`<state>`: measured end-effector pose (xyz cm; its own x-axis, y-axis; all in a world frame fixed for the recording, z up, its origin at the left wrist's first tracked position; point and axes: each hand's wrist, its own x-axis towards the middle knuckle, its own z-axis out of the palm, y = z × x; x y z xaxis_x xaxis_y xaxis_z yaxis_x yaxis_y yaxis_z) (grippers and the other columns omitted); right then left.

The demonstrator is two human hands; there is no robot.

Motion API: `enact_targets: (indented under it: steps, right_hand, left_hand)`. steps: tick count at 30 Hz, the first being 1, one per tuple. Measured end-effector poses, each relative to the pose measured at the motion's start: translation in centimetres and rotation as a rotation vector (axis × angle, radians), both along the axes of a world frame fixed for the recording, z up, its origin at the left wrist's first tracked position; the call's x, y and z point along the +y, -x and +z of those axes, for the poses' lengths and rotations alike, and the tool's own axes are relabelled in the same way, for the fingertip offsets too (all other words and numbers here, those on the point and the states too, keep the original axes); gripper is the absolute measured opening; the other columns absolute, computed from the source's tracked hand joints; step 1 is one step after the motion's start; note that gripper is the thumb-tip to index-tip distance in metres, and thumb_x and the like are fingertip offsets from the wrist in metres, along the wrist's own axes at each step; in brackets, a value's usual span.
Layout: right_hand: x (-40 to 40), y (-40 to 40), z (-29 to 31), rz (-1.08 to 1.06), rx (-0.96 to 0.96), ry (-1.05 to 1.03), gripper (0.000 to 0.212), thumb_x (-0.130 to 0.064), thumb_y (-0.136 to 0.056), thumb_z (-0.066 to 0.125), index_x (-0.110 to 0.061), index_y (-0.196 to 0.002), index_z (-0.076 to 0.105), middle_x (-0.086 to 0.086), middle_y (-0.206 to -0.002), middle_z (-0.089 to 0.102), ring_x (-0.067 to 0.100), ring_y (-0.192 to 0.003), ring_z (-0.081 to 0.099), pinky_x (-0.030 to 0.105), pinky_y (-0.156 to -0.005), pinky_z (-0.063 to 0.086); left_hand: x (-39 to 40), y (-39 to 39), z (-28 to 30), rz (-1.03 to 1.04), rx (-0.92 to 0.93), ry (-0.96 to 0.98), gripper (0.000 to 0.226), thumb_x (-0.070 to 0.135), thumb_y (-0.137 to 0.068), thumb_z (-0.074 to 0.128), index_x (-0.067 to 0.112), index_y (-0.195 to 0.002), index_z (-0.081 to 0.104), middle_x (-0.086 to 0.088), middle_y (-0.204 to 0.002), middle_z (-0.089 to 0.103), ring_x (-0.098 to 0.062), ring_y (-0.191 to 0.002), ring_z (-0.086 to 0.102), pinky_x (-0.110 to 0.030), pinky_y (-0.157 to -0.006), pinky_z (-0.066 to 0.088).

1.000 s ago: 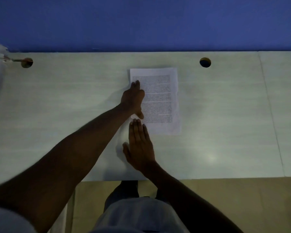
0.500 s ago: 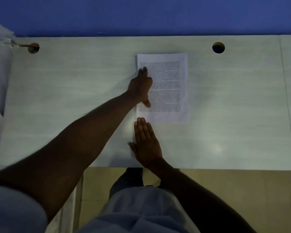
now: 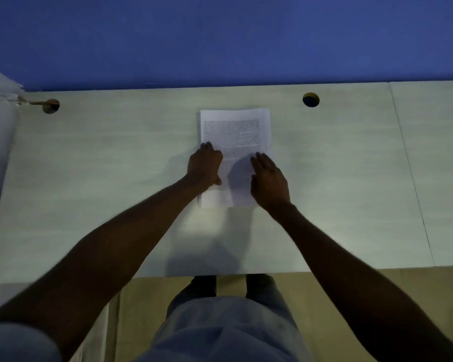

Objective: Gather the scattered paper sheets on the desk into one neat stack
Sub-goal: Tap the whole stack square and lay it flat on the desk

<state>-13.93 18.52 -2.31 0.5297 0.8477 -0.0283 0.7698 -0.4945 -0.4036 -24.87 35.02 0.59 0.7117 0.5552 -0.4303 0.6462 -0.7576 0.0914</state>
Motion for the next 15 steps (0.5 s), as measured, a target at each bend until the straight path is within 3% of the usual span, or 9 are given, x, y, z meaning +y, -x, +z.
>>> enact_targets:
  steps: [2, 5, 10, 15]
  right_hand:
    - [1.7, -2.2, 0.6, 0.048, 0.032, 0.141, 0.068, -0.005, -0.089, 0.067, -0.001, -0.153, 0.043, 0.016, -0.160, 0.042, 0.034, -0.149, 0.037, 0.048, -0.112, 0.047]
    - [2.7, -3.9, 0.6, 0.081, 0.070, 0.278, 0.074, -0.010, -0.089, 0.072, -0.004, -0.154, 0.038, 0.010, -0.165, 0.033, 0.029, -0.152, 0.029, 0.049, -0.109, 0.048]
    - [2.3, -4.2, -0.8, 0.080, 0.088, 0.282, 0.075, -0.012, -0.087, 0.076, -0.004, -0.152, 0.039, 0.008, -0.164, 0.034, 0.028, -0.151, 0.030, 0.050, -0.102, 0.053]
    - [3.0, -4.5, 1.6, 0.063, 0.132, 0.292, 0.065, -0.018, -0.091, 0.073, -0.006, -0.149, 0.045, 0.008, -0.159, 0.042, 0.028, -0.147, 0.037, 0.051, -0.106, 0.050]
  left_hand:
    - [-0.5, 0.3, -0.4, 0.011, -0.025, 0.014, 0.072, 0.036, -0.070, 0.089, 0.002, -0.126, 0.058, -0.023, -0.148, 0.042, -0.035, -0.139, 0.041, -0.046, -0.107, 0.047]
    - [-0.4, 0.3, -0.9, 0.041, -0.022, 0.073, 0.078, 0.031, -0.073, 0.088, 0.000, -0.134, 0.051, -0.026, -0.157, 0.029, -0.037, -0.148, 0.028, -0.047, -0.114, 0.039]
    - [-0.5, 0.2, -1.5, 0.056, 0.005, 0.091, 0.086, 0.029, -0.074, 0.088, 0.000, -0.141, 0.043, -0.024, -0.161, 0.022, -0.037, -0.150, 0.024, -0.046, -0.116, 0.035]
    - [-1.0, -0.6, 0.4, 0.062, 0.025, 0.042, 0.060, 0.018, -0.075, 0.085, 0.003, -0.125, 0.057, -0.022, -0.145, 0.044, -0.036, -0.136, 0.045, -0.043, -0.101, 0.049]
